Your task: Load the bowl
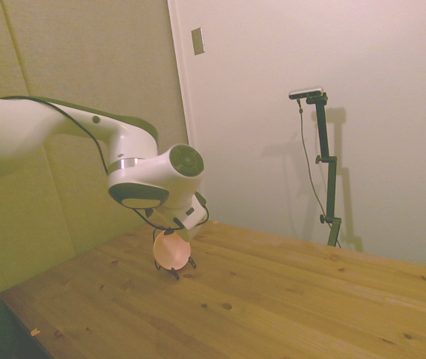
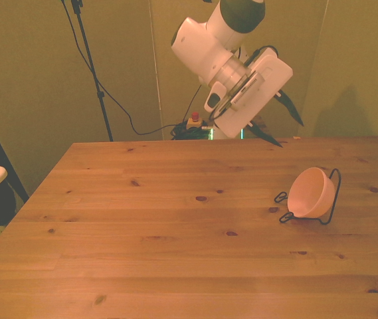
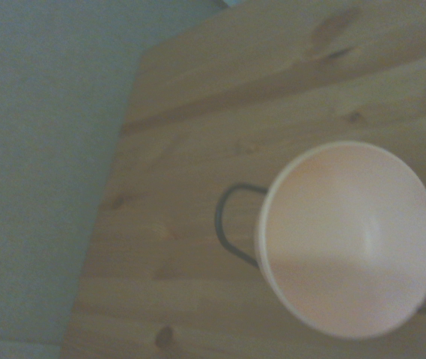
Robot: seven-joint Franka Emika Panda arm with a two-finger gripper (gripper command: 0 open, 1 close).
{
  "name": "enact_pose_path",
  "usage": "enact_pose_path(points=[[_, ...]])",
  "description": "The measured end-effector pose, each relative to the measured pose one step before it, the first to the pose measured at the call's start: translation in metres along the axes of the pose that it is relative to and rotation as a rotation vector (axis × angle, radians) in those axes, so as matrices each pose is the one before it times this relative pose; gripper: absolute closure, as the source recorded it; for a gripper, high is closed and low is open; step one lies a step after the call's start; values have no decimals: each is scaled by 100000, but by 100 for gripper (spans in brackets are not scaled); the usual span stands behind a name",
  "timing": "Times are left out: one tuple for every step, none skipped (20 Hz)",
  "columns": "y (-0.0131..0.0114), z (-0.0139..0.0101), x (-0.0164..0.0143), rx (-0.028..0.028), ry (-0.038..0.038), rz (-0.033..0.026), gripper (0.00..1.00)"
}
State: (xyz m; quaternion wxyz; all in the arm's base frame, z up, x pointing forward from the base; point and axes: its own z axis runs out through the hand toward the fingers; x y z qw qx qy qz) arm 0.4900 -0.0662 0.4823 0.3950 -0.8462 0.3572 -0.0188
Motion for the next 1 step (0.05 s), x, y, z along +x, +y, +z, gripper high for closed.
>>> enact_pose_path(points=[[499,-842,-827,-2481,1841,585,0]])
